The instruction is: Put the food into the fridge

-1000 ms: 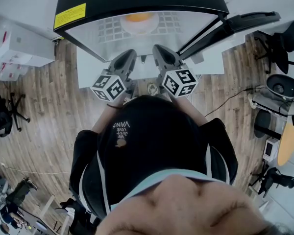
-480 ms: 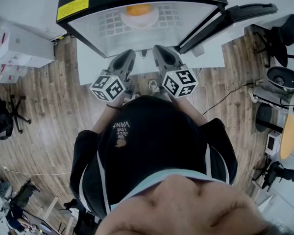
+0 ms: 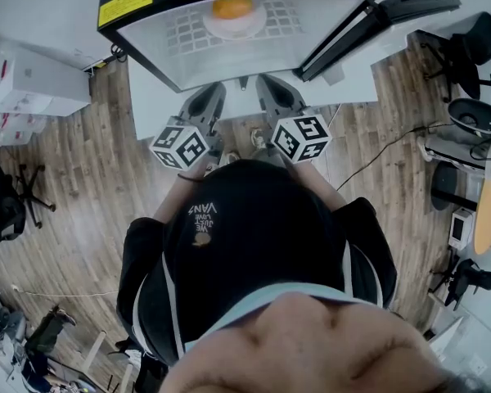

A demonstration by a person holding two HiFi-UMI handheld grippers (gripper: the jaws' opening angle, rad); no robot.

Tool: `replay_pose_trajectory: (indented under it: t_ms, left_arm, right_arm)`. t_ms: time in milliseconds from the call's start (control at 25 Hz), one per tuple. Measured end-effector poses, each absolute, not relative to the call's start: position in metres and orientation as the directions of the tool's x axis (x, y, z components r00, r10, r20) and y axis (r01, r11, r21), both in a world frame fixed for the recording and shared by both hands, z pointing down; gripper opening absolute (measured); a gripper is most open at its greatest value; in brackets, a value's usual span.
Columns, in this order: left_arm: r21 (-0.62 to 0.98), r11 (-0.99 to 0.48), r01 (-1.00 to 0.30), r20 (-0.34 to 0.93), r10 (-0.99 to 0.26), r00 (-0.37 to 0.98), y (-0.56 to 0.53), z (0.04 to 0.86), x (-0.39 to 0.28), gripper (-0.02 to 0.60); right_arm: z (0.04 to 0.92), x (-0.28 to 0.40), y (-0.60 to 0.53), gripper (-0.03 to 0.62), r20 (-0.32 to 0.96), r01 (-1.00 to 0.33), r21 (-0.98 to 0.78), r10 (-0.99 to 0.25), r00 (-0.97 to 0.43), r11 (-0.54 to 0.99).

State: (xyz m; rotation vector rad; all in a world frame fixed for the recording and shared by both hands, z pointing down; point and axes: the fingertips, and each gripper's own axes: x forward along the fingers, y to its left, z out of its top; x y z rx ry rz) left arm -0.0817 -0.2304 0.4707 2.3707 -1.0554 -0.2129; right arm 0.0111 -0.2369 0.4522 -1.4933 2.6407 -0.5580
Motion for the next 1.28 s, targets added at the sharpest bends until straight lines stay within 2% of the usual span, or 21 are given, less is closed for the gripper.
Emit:
replay_pose_trajectory:
  t_ms: [1280]
  left_arm:
    - [0.517, -0.586, -0.625, 0.042, -0.711, 0.702, -0.196, 0.48, -0.09, 0.026]
  right_arm:
    - [0.457, 0.013, -0.199, 0.012, 0.096, -0.829, -0.332, -0.858, -0.504, 0.45]
